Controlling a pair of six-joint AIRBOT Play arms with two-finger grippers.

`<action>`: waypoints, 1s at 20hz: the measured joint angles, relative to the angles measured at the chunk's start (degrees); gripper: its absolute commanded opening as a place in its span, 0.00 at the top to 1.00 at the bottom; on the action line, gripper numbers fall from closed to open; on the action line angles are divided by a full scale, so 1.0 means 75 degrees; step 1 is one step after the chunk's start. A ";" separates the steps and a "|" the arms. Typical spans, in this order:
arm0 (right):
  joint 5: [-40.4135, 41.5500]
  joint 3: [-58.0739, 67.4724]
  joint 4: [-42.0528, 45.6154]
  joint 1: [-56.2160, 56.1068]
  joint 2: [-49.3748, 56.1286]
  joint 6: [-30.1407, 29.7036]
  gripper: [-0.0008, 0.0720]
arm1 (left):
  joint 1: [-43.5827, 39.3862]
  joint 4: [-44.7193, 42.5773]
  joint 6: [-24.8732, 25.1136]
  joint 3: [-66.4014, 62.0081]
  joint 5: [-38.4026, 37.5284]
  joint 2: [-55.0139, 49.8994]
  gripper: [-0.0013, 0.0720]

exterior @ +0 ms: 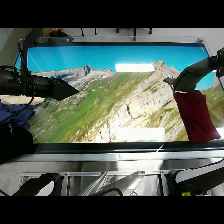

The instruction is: Fold the shirts.

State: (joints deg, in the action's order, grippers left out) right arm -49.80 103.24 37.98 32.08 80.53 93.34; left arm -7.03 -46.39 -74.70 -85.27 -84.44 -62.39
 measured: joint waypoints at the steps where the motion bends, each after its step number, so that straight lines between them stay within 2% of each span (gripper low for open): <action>1: 0.0003 -0.0017 -0.0009 0.0009 -0.0090 0.0012 0.96 | 0.0000 0.0000 0.0003 0.0000 -0.0023 0.0000 0.97; 7: -0.0082 -0.0047 -0.0149 0.0507 -0.0965 -0.0015 0.96 | 0.0000 -0.0006 0.0020 0.0000 -0.0067 0.0000 0.97; 11: -0.1163 -0.0079 0.0041 0.1139 -0.1253 0.0192 0.96 | 0.0000 -0.0003 0.0020 0.0000 -0.0087 0.0000 0.97; 20: -0.3835 -0.0146 0.2527 0.1629 -0.1428 0.1224 0.96 | 0.0000 -0.0006 -0.0006 0.0000 -0.0207 -0.0003 0.97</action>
State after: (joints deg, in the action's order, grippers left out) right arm -78.56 102.15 56.93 44.29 69.82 102.52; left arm -7.03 -46.44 -74.74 -85.27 -86.00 -62.41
